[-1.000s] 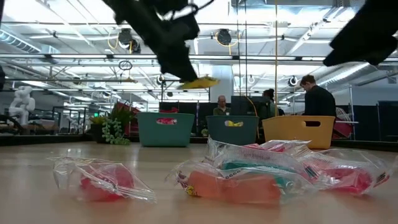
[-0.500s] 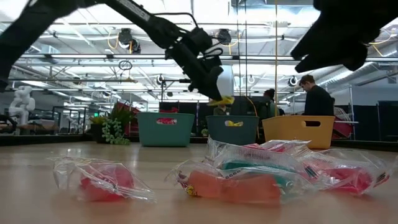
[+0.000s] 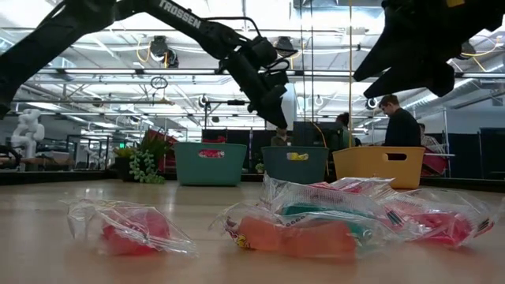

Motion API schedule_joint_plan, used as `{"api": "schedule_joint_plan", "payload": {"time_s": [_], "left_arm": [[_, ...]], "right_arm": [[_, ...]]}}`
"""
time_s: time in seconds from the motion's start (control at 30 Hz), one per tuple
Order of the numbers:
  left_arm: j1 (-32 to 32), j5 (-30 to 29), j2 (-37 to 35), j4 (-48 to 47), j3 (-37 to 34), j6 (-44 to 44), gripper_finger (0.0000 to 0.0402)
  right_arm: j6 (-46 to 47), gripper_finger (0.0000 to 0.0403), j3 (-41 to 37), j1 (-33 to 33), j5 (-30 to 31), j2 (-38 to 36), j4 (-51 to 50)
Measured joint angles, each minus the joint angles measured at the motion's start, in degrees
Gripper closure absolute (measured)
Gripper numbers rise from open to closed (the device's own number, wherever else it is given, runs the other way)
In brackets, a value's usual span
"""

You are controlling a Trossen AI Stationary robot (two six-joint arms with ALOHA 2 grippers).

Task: Sort candy
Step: Put the yellow candy into the blue bin, then put the red candy into the green bin

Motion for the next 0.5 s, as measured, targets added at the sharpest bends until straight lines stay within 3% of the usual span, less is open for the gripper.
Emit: {"api": "schedule_joint_plan", "payload": {"time_s": [0.2,0.5], "left_arm": [[-0.26,0.12,-1.27,-1.7,0.15,-0.14,0.0286],[-4.22,6.34,-9.12,-12.04,-0.59,-3.17,0.0288]], "right_arm": [[0.0,0.0206,0.0,-0.19,-0.12,0.0,0.0],[-0.43,0.0206,0.0,-0.14,-1.69,0.0,-0.11]]}}
